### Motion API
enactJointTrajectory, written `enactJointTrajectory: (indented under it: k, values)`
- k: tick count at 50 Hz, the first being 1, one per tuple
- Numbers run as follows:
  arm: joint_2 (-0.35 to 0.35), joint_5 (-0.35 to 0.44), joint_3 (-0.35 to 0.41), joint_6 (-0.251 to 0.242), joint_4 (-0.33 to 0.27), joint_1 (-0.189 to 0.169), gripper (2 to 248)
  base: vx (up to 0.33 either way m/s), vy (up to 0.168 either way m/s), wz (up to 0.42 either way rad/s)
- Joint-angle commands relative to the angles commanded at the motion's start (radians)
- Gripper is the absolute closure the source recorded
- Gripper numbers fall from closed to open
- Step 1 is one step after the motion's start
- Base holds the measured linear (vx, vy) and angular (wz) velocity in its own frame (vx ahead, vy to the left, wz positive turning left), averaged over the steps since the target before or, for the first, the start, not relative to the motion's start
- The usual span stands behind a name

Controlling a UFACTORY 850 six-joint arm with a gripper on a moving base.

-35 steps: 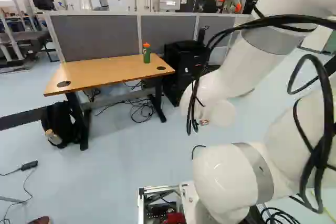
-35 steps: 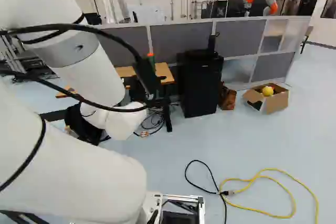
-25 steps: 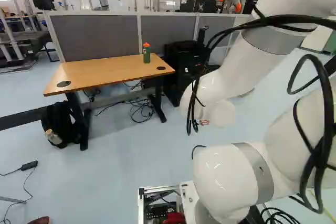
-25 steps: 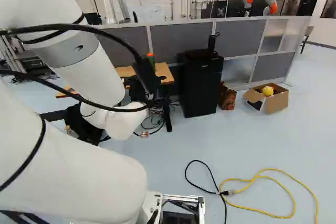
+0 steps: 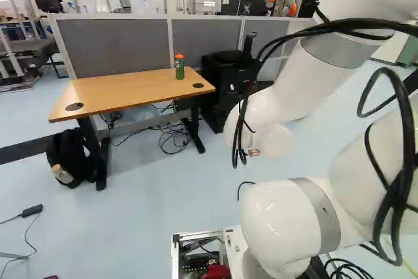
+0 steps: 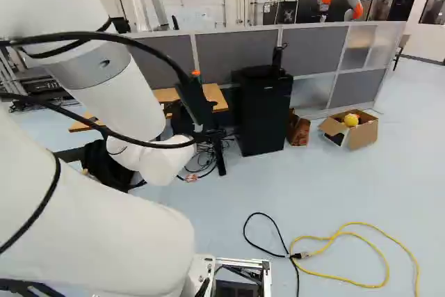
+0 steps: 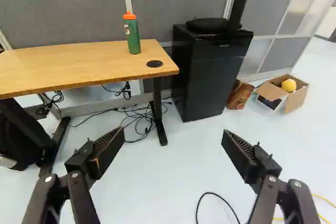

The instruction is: Pick up the green bottle from the table

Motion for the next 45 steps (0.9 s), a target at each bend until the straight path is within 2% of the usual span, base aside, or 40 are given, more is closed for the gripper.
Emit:
enactJointTrajectory:
  k: [27,45]
  values:
    - [0.000,0.000,0.000,0.000,0.000,0.000,3,0.158,0.013,-0.011]
    - [0.000,0.000,0.000,0.000,0.000,0.000,3,0.173,0.041,0.090]
